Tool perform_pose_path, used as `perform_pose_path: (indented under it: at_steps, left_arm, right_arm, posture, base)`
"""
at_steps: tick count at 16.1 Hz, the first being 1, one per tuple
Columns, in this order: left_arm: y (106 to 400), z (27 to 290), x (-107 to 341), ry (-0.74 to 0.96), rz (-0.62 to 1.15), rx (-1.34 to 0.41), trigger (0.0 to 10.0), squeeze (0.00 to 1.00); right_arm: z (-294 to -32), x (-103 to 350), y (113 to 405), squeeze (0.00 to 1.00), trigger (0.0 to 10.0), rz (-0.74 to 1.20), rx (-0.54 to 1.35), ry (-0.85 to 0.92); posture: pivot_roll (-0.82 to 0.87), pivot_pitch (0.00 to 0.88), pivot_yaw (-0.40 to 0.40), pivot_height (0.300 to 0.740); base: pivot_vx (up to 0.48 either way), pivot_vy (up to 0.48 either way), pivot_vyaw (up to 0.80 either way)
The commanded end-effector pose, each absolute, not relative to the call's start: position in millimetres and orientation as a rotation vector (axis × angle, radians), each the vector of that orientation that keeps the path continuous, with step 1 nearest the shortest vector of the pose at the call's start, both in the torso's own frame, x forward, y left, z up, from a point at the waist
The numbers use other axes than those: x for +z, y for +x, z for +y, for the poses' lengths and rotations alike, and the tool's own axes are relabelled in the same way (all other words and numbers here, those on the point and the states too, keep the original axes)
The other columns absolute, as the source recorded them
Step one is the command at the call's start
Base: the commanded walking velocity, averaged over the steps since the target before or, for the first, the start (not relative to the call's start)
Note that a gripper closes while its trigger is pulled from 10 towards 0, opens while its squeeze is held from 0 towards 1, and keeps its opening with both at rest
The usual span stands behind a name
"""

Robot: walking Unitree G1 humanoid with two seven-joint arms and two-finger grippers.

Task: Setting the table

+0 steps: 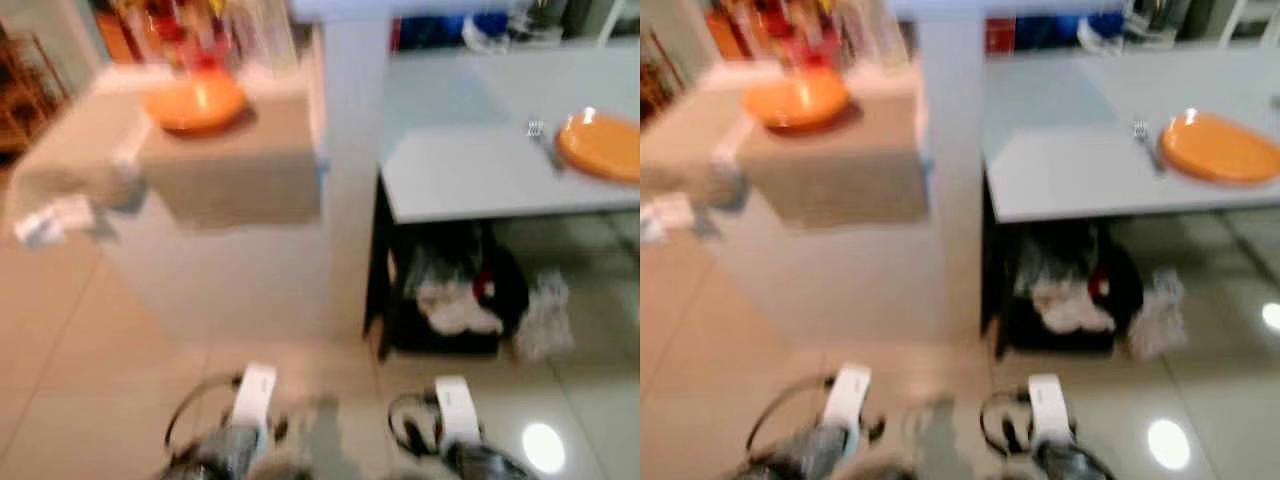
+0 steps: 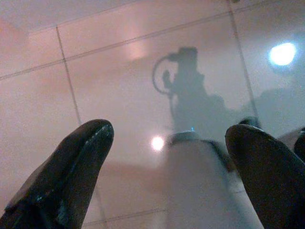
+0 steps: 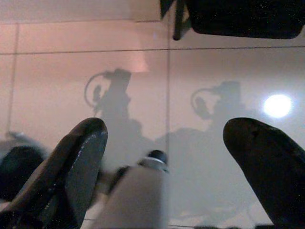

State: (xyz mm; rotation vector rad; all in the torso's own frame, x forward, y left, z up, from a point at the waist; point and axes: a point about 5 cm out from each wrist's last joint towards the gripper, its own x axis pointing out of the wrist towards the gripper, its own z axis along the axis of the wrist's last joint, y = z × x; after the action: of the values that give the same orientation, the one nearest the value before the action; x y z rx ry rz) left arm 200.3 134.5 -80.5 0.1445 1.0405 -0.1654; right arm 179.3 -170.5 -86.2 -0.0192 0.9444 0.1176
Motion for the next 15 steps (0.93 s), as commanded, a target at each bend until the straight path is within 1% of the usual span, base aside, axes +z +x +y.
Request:
perform_pose_path:
  at_steps: [1,3,15]
  left_arm:
    - [208.0,141.3,-76.4,0.166,1.018,-0.159,10.0,0.00]
    - [208.1,140.8,-76.3,0.167,1.015,-0.162,10.0,0.00]
    - [212.8,137.0,-73.6,0.149,0.997,-0.169,10.0,0.00]
  right_arm:
    - [-167.2,-84.0,184.2,0.00,10.0,0.924,0.110,-0.012]
    - [-169.9,-84.6,183.6,0.00,10.0,0.937,0.091,-0.036]
    - [-171.2,-85.5,181.5,0.00,10.0,0.942,0.094,-0.067]
  posture:
    - [-0.14,0.000,0.029,0.727]
    - [-0.14,0.000,0.030,0.727]
    - [-0.14,0.000,0.029,0.727]
  base:
    - [0.000,0.480,0.51]
    - [0.000,0.480,0.00]
    - [0.000,0.000,0.00]
